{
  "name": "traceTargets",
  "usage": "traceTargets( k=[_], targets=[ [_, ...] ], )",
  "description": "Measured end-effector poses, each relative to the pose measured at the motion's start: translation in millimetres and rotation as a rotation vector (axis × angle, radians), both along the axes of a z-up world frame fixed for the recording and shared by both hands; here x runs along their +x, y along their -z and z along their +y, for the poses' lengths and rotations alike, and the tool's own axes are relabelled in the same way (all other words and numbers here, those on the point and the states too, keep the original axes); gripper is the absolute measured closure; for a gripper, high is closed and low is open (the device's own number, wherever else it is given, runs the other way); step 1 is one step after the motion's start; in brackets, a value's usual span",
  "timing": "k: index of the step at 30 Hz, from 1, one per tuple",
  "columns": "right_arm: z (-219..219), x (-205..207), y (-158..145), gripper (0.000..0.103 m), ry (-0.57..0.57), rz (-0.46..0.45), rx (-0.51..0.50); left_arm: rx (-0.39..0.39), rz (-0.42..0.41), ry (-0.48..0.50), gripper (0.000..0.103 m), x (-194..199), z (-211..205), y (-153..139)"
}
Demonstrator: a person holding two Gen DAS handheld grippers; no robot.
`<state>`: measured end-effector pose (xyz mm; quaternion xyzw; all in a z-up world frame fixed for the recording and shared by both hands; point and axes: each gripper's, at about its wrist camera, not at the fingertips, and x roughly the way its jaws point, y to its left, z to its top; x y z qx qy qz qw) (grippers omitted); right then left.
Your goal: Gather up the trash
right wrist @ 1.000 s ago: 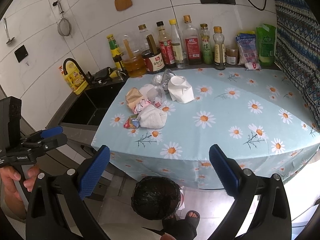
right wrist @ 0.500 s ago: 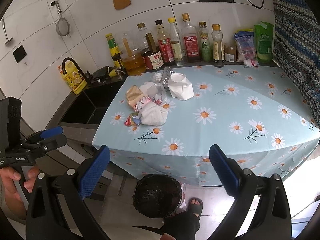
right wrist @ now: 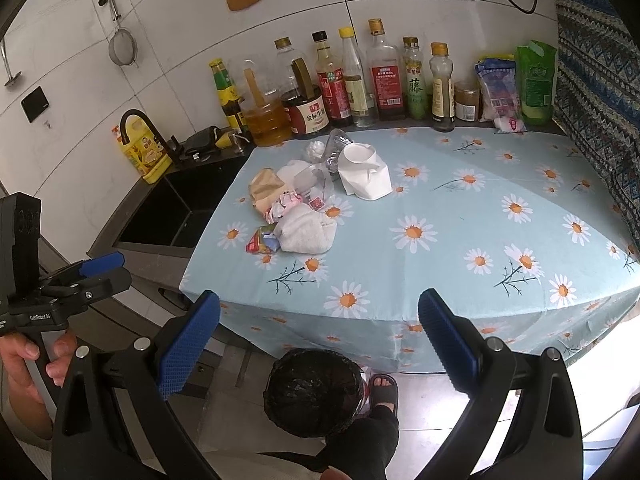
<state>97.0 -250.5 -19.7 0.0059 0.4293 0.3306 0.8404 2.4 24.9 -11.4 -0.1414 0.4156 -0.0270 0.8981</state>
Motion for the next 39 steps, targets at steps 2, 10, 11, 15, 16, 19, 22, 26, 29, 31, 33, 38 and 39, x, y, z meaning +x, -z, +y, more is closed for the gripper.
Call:
traceTargets(
  k=[2,10,11,15,16,19,22,26,29,31,33,38,39],
  targets=[
    [2.3,5.6,1.6,0.005,-0.003,0.004,-0.003,-0.002,0.003,-0.004,0.007,5.3,1.9,2.2],
    [11.8,47.7,14.9,0.005,-0.017,0.026,-0.021,0.005,0.025,-0.029,0.007,46.6,11.2,13.2],
    [13.2,55.4,17.4,0.005,-0.02,0.032,-0.025,0.006,0.03,-0.032,0.007,52.6,12.6,15.3],
    [21.6,87.0,25.2,0.005,-0.024,0.046,-0.03,0.008,0.054,-0.049,0.008,83.9,19.6,25.4],
    [24.3,94.7,27.2,0.005,-0.027,0.053,-0.032,0.011,0.059,-0.051,0.008,90.7,20.7,27.5],
    [35.8,120.8,34.2,0.005,-0.041,0.063,-0.043,0.031,0.076,-0.059,0.008,114.6,23.5,35.8],
    [48.9,147.6,43.4,0.005,-0.061,0.075,-0.05,0.037,0.094,-0.063,0.008,139.0,28.2,46.1],
    [66.9,177.8,57.2,0.005,-0.082,0.096,-0.059,0.03,0.125,-0.08,0.008,167.6,38.7,61.2],
    [80.6,199.8,68.6,0.005,-0.098,0.116,-0.065,0.029,0.146,-0.088,0.008,185.3,44.6,71.2],
    [90.1,213.6,75.2,0.005,-0.105,0.124,-0.076,0.038,0.16,-0.086,0.008,198.1,46.6,77.3],
    [99.1,225.6,80.7,0.005,-0.117,0.122,-0.091,0.046,0.172,-0.086,0.01,208.7,47.9,82.2],
    [115.4,247.0,91.6,0.005,-0.135,0.134,-0.104,0.052,0.202,-0.076,0.021,231.5,50.5,94.2],
    [118.4,250.8,94.4,0.006,-0.139,0.139,-0.108,0.053,0.208,-0.076,0.022,234.9,50.5,96.6]
  ],
)
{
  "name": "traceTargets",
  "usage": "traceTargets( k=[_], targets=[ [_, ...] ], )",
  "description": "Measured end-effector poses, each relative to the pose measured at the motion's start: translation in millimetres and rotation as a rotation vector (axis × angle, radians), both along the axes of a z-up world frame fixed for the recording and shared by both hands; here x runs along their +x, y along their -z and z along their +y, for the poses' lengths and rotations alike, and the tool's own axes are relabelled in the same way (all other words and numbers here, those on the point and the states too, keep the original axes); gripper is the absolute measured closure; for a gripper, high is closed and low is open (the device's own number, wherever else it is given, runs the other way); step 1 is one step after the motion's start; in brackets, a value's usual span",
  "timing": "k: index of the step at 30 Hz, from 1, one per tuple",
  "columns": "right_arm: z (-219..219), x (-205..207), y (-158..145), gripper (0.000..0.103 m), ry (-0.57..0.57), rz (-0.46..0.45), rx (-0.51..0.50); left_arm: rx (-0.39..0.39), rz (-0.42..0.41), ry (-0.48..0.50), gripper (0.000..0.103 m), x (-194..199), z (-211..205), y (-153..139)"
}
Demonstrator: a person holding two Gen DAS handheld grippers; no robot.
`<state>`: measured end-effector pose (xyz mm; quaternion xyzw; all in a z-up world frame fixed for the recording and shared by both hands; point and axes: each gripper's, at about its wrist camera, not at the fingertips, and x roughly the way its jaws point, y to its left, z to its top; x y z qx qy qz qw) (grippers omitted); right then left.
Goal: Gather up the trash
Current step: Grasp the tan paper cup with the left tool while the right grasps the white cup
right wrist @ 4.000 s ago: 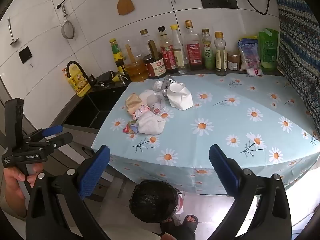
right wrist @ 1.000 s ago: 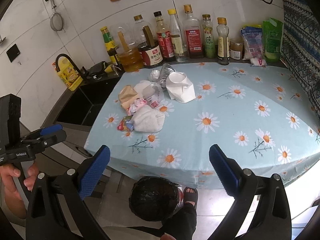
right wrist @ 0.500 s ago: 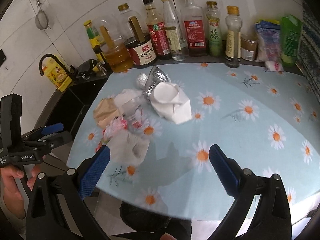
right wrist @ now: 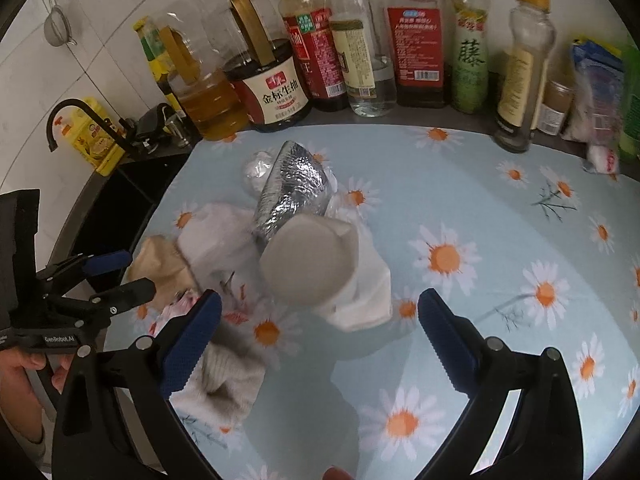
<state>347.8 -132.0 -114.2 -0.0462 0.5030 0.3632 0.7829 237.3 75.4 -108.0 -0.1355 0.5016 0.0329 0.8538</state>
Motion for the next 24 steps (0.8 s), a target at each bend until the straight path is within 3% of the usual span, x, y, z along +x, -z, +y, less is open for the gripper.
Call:
traceTargets(
  k=[6,9,14,24],
  targets=[
    [10.5,15.2,10.2,0.026,-0.016,0.026,-0.011,-0.006,0.019,-0.003,0.034,13.8,3.0,8.8],
    [13.3,19.1,10.4,0.027,-0.021,0.027,-0.008,-0.007,0.035,-0.003,0.047,17.4,2.7,13.9],
    [12.0,21.2,7.3,0.031,-0.027,0.023,0.001,-0.004,0.026,-0.009,0.055,20.5,4.0,13.7],
    [6.2,21.0,-4.4,0.044,-0.009,-0.017,0.014,0.014,-0.011,-0.023,0.056,18.9,10.4,3.1]
  ],
)
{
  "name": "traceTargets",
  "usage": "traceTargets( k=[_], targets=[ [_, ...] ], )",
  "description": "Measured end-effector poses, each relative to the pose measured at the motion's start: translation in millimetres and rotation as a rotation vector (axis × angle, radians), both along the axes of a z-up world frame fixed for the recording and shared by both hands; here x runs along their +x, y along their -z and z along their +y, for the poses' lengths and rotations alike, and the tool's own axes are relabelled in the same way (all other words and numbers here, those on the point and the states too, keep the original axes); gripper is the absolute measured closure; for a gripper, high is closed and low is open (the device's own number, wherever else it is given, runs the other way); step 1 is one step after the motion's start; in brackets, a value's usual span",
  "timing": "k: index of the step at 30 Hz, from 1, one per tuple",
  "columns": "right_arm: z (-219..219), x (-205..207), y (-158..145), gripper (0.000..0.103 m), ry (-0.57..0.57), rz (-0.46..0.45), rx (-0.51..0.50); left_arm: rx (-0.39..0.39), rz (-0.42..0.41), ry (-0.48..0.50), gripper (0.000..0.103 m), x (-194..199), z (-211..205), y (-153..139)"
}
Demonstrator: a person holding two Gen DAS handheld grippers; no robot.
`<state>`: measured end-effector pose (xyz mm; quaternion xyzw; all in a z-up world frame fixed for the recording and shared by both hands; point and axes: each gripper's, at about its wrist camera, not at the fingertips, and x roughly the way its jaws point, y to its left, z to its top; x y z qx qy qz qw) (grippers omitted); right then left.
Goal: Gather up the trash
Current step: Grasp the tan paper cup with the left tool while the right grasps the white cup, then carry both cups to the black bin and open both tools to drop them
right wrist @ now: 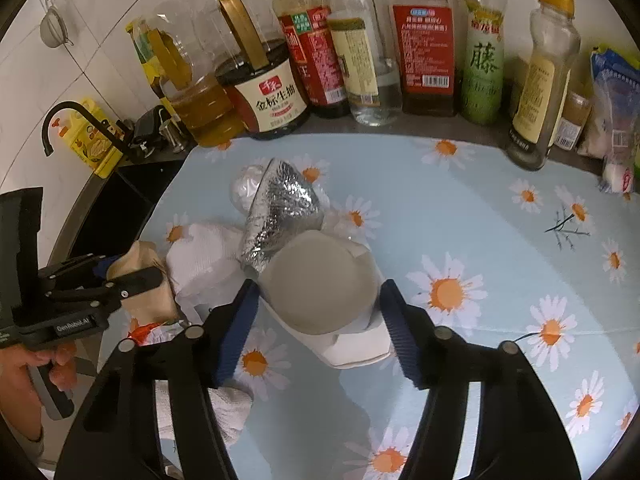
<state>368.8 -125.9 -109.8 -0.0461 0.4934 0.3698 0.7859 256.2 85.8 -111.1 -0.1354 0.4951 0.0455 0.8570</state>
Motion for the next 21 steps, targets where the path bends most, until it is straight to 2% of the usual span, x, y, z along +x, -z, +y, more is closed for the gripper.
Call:
traceTargets(
  k=[9,21],
  targets=[
    [-6.5,-3.2,-5.2,0.045,0.011,-0.003,0.008,0.011,-0.038,-0.008,0.056,-6.0,5.9,-12.4],
    [-26.2,-35.3,-37.3,0.045,0.027,-0.056,0.027,0.028,-0.11,-0.006,0.056,-33.8,0.4,-44.1]
  ],
)
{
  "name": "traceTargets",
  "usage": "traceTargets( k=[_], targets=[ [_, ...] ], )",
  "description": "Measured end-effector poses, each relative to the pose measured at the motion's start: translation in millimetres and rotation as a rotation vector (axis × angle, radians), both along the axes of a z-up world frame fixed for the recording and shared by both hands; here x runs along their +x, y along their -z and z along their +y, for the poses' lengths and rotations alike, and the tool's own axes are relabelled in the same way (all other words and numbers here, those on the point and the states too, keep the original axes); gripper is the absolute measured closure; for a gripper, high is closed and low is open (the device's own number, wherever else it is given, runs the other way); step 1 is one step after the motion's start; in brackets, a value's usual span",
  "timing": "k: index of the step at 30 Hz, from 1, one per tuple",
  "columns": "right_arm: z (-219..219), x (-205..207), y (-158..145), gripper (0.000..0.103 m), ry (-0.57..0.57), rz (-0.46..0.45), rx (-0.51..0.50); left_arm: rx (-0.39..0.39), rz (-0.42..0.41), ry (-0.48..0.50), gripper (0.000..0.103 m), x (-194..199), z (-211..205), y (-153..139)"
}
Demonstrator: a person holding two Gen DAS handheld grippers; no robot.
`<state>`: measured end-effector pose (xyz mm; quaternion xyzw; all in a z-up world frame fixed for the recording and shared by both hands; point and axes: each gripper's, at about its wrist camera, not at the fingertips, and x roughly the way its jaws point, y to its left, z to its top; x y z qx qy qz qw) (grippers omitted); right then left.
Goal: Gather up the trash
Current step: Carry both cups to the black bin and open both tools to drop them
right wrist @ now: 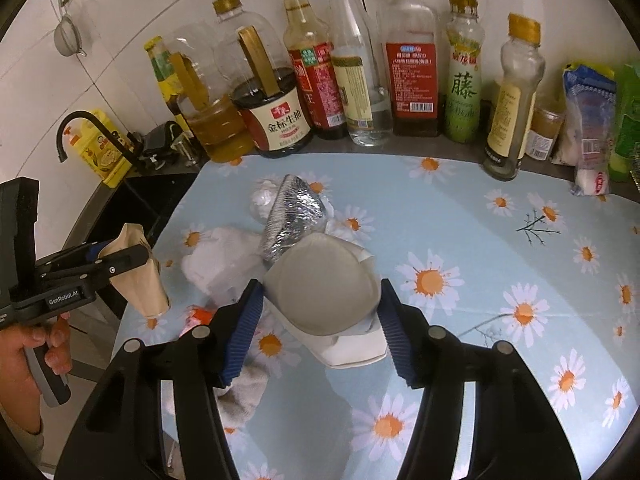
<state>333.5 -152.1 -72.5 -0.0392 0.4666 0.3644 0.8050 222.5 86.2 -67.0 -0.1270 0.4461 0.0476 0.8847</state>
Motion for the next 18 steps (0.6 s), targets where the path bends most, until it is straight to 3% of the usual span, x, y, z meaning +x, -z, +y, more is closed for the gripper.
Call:
traceTargets(
  k=[9,18],
  targets=[
    [-21.2,-55.6,-11.8,0.045,0.005,-0.009,0.01,0.003,-0.043,0.006,0.056,-50.3,-14.1,-15.9],
    [-37.7,-127.1,-1.2,0.045,-0.003,0.032,0.009,-0.03,-0.051,0.016,0.056,-113.8,-29.1,-10.6]
  ],
)
